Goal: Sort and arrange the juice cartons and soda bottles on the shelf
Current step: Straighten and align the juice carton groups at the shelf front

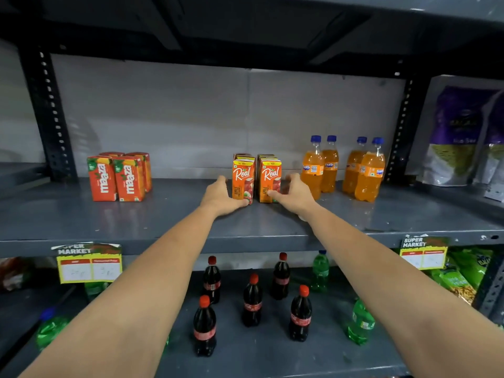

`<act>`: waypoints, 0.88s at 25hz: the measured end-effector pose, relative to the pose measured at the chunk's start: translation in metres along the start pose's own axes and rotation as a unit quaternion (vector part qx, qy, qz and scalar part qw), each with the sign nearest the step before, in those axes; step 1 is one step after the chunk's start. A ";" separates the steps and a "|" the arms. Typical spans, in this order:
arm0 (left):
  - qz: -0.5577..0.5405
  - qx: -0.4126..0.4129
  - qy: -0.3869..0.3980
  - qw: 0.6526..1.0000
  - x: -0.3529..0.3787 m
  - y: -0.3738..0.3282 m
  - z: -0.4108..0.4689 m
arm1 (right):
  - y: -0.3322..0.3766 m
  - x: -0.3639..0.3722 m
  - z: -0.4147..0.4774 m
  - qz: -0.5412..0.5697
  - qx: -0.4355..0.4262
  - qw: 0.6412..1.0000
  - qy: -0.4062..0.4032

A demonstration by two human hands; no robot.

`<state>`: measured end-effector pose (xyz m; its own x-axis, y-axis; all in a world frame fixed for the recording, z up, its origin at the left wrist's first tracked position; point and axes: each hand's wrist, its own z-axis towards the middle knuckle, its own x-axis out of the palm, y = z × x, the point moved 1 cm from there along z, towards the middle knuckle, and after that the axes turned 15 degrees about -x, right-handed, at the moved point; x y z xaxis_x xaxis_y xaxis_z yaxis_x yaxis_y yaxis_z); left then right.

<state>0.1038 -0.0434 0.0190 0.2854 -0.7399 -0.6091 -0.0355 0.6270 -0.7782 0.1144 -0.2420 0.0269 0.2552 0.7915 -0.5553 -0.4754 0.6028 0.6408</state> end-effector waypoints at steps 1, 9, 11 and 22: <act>0.009 -0.004 0.017 1.000 0.002 0.000 0.003 | -0.002 0.000 0.001 0.004 0.005 1.000 0.012; 0.031 0.001 0.005 1.000 0.008 -0.005 0.013 | -0.001 0.000 0.002 0.027 -0.003 0.999 0.028; 0.036 -0.002 0.002 0.999 0.008 -0.006 0.014 | -0.003 0.002 0.002 0.023 0.007 0.999 0.024; 0.017 -0.032 0.003 0.999 0.007 -0.006 0.018 | -0.001 0.002 0.006 -0.022 0.021 0.999 0.040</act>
<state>0.1231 -0.0478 0.0221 0.2779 -0.7203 -0.6356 -0.1058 0.6347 -0.7655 0.1205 -0.2403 0.0285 0.2057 0.7540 -0.6238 -0.4296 0.6424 0.6347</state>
